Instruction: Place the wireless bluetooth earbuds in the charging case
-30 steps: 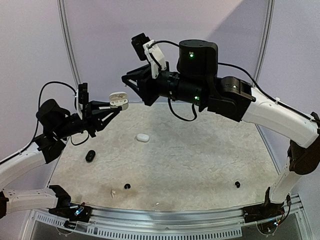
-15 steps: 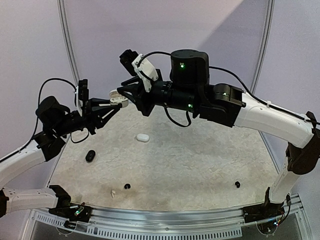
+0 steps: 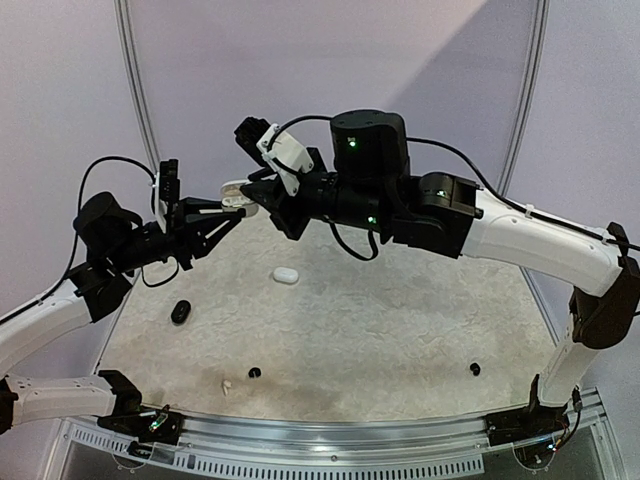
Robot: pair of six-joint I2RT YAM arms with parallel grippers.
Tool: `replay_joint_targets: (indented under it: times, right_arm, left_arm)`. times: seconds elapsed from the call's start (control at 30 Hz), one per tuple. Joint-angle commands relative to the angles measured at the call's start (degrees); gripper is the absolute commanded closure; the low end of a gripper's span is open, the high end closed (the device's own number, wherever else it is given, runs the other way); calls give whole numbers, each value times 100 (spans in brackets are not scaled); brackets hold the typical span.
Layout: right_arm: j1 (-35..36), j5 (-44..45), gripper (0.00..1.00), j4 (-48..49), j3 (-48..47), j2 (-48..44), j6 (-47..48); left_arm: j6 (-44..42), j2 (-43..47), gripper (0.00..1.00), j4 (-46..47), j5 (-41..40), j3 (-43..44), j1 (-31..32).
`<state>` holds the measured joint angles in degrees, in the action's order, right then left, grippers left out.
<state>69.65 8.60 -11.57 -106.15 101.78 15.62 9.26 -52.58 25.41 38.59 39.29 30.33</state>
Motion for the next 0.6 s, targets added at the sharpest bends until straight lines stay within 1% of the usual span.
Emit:
replay_joint_targets:
  times: [0.0, 0.23, 0.3, 0.57]
  right_arm:
    - [13, 271, 100, -137, 87, 40, 112]
    - [14, 191, 100, -289, 90, 105, 203]
    - [14, 148, 95, -339, 80, 122, 222]
    - [19, 151, 82, -398, 84, 176, 210]
  left_arm:
    - [0, -21, 100, 8, 88, 136, -18]
    - [18, -2, 100, 23, 70, 123, -18]
    - [16, 4, 100, 38, 65, 123, -18]
    - [50, -2, 100, 130, 59, 123, -18]
